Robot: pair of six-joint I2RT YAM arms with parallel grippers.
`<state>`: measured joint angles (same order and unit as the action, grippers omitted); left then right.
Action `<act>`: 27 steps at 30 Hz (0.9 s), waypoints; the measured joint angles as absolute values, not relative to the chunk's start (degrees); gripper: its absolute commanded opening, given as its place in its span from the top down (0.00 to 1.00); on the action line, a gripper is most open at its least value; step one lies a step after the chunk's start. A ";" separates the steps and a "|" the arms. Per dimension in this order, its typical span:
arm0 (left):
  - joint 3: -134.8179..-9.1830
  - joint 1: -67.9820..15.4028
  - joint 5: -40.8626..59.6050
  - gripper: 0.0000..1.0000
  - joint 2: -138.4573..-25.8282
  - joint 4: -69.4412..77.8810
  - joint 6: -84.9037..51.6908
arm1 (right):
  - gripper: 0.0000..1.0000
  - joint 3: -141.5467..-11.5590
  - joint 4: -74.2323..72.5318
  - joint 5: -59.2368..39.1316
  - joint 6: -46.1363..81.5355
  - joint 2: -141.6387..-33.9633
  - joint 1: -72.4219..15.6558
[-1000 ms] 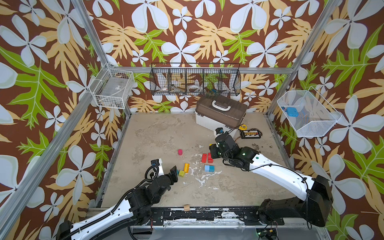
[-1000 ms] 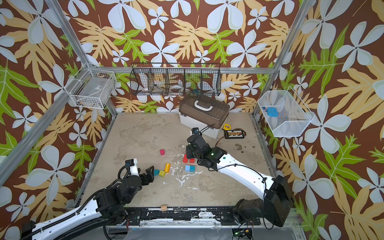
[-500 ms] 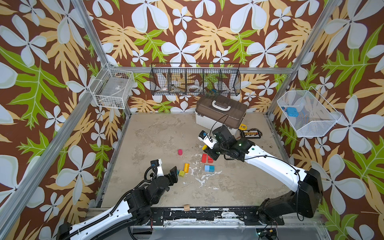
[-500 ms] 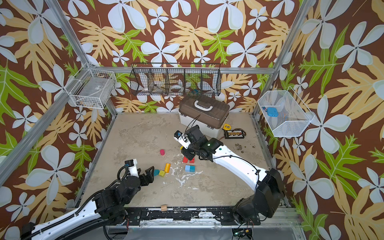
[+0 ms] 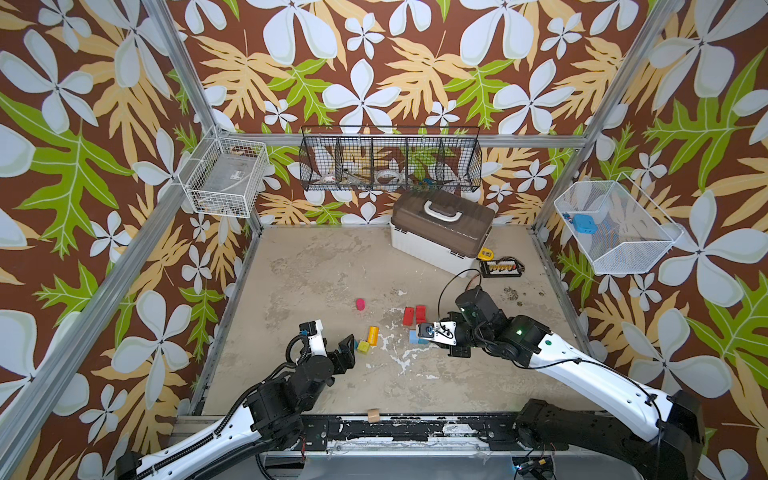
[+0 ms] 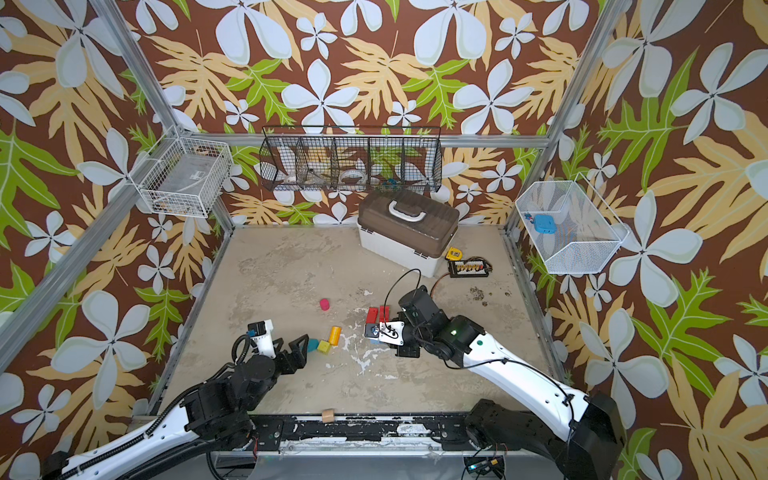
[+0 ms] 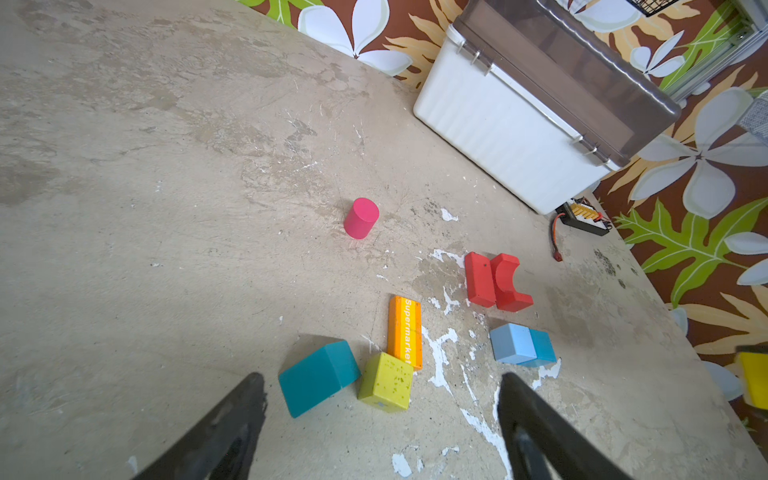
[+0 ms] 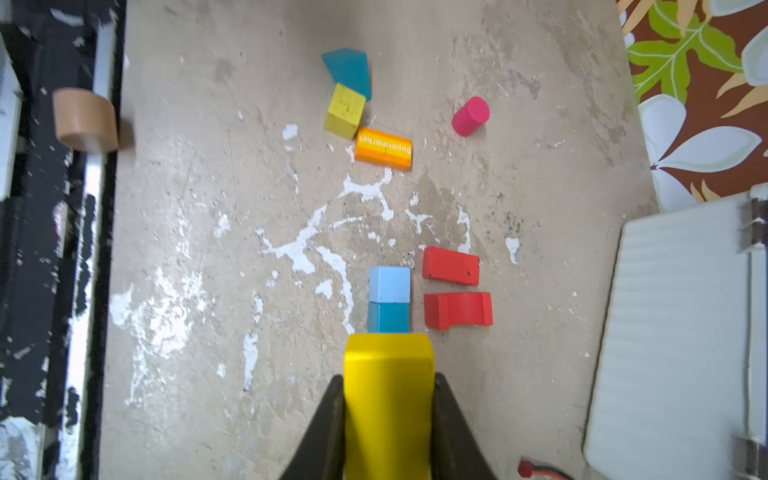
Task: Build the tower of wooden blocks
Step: 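Lower the yellow block onto the light blue cube and hold it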
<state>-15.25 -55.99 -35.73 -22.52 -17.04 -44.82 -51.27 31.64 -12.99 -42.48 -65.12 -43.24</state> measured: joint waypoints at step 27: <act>-15.00 -55.99 -34.11 0.07 -25.12 -15.55 -43.31 | 0.99 -63.35 34.17 -15.66 -47.00 -94.30 -39.51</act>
<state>-15.00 -55.99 -34.11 -25.12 -15.55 -43.31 -63.35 34.17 -15.66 -47.00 -94.30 -39.51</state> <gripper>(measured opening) 0.926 0.267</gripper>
